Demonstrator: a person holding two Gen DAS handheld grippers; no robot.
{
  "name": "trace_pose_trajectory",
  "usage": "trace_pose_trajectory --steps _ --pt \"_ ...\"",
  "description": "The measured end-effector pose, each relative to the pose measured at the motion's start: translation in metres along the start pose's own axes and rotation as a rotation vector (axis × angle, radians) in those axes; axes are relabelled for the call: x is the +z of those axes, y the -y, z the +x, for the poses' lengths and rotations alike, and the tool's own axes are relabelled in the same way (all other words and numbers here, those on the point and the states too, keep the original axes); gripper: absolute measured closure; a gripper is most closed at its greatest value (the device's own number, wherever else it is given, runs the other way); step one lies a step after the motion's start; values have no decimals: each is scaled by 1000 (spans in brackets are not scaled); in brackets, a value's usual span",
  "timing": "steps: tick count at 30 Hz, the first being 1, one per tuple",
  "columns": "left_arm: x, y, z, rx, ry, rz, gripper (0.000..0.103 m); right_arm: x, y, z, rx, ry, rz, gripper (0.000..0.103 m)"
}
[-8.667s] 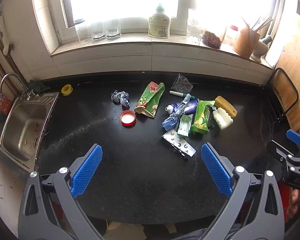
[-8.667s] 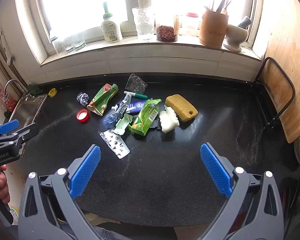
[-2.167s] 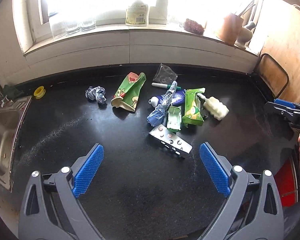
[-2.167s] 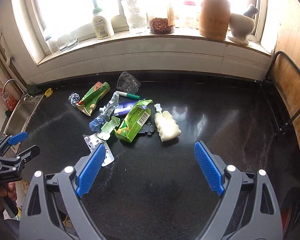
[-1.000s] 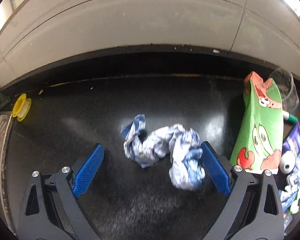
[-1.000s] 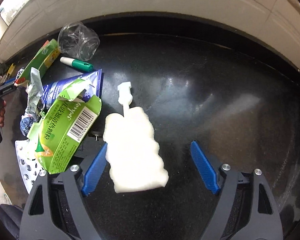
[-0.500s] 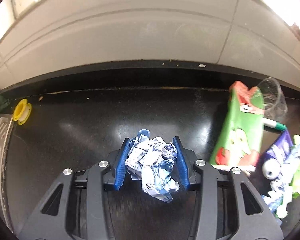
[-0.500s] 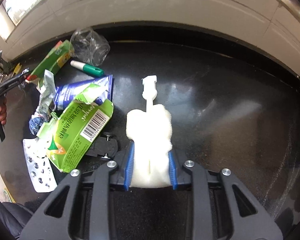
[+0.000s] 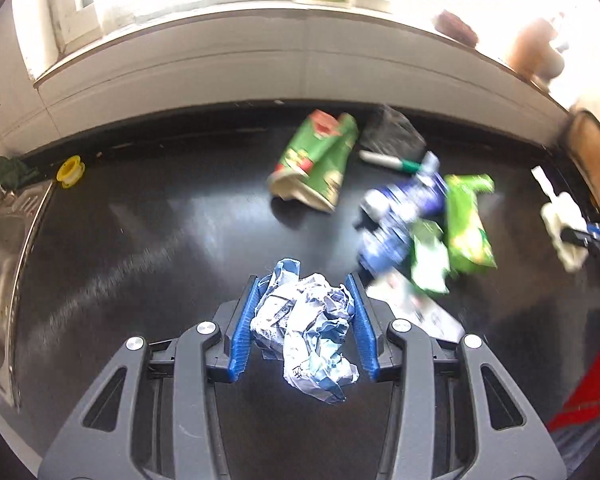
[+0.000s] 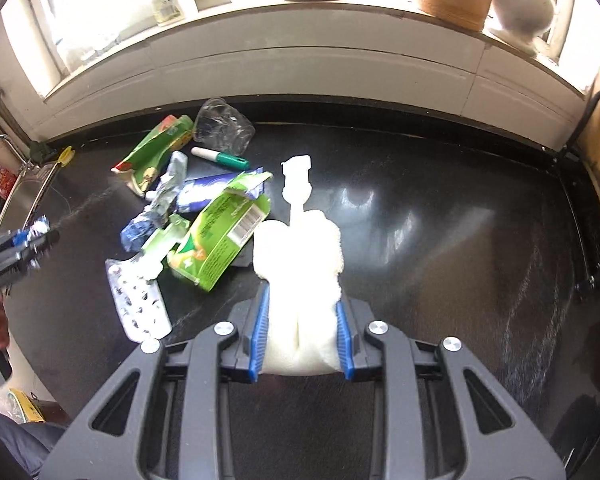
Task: Collect trash
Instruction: 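Carry paper and foam to the black bin and open both tools over it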
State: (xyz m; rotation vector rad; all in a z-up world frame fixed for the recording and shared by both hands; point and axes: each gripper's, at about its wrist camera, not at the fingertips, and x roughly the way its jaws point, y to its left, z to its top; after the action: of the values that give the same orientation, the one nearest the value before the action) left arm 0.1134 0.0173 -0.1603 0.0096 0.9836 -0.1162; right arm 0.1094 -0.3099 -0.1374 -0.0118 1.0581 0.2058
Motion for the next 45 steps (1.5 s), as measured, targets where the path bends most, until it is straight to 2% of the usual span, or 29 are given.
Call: trace_pose_trajectory --steps 5,11,16,22,27,30,32,39,45 --pt "-36 31 -19 -41 -12 46 60 -24 -14 -23 11 17 -6 74" --pt "-46 38 -34 -47 4 64 60 -38 -21 -35 13 34 -4 74" --pt "-44 33 -46 -31 32 41 60 -37 -30 -41 20 52 -24 74" --pt "-52 6 -75 20 78 -40 60 -17 -71 -44 79 78 -123 74" --pt "-78 -34 -107 111 115 -147 59 0 -145 -38 188 81 -273 74" --pt "-106 -61 -126 203 119 -200 59 1 -200 -34 268 71 -376 74" --pt "-131 -82 -139 243 110 -274 59 -6 -240 -31 326 56 -452 74" --pt "-234 -144 -179 386 67 -531 59 -59 -383 -31 538 -35 -711 74" --pt "-312 -177 -195 448 38 -707 59 -123 -477 -31 668 -155 -892 74"
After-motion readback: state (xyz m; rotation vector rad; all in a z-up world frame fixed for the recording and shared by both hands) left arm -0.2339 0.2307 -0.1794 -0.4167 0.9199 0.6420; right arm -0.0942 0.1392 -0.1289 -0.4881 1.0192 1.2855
